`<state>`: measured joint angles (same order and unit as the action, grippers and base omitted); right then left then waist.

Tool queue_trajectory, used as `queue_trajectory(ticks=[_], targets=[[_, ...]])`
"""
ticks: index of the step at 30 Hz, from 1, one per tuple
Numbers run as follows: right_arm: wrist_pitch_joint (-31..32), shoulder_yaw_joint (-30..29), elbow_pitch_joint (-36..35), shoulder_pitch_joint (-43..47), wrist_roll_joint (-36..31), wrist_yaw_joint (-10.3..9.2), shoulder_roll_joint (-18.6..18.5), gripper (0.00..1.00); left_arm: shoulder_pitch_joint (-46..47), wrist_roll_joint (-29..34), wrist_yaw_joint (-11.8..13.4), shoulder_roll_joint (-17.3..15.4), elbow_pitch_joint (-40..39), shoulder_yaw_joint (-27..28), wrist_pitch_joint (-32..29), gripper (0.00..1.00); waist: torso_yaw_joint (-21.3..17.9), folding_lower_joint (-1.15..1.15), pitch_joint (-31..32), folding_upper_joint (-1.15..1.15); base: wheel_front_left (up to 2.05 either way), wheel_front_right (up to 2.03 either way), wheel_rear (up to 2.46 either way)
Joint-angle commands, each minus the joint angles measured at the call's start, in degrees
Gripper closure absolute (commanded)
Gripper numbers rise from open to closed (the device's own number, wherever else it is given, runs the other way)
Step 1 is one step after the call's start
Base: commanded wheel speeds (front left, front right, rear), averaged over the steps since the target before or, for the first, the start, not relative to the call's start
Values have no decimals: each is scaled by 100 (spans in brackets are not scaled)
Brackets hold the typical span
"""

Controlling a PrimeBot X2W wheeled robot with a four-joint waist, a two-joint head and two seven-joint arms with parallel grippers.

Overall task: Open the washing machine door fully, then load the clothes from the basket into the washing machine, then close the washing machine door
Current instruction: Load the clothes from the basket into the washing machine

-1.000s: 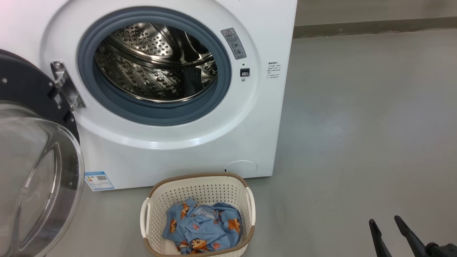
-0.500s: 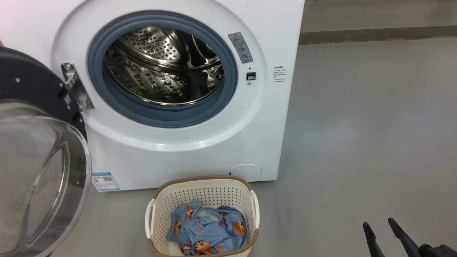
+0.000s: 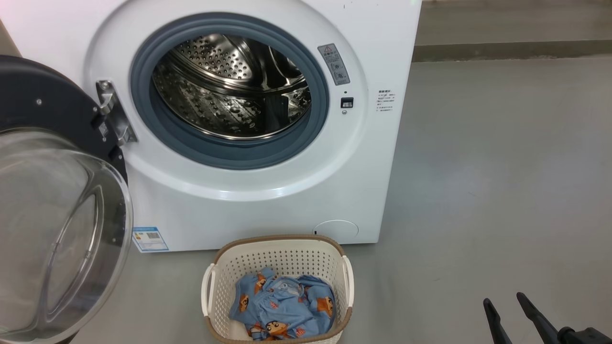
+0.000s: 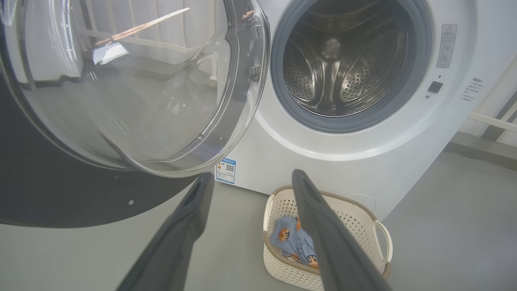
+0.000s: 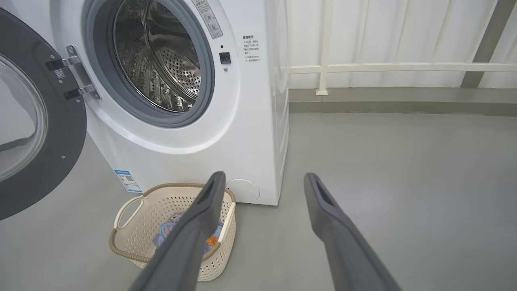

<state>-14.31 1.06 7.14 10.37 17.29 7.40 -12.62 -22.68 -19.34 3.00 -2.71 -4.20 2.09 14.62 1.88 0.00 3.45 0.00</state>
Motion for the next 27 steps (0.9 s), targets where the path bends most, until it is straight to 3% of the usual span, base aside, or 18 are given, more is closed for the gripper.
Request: queue_trajectory(ticks=[1,14,27], targets=[[-69,122,-110,-178,-43,9,-116,0,76,71,12,-17,-149,159,38,0,5,0,1,0,0,0,0],[-69,155,-103,-179,-11,9,-111,0,43,40,-164,-17,56,117,38,0,-28,0,-15,0,44,-44,0],[-69,120,-126,-170,25,9,-117,0,137,216,41,-17,-17,146,38,0,-43,0,-76,0,99,-99,0]])
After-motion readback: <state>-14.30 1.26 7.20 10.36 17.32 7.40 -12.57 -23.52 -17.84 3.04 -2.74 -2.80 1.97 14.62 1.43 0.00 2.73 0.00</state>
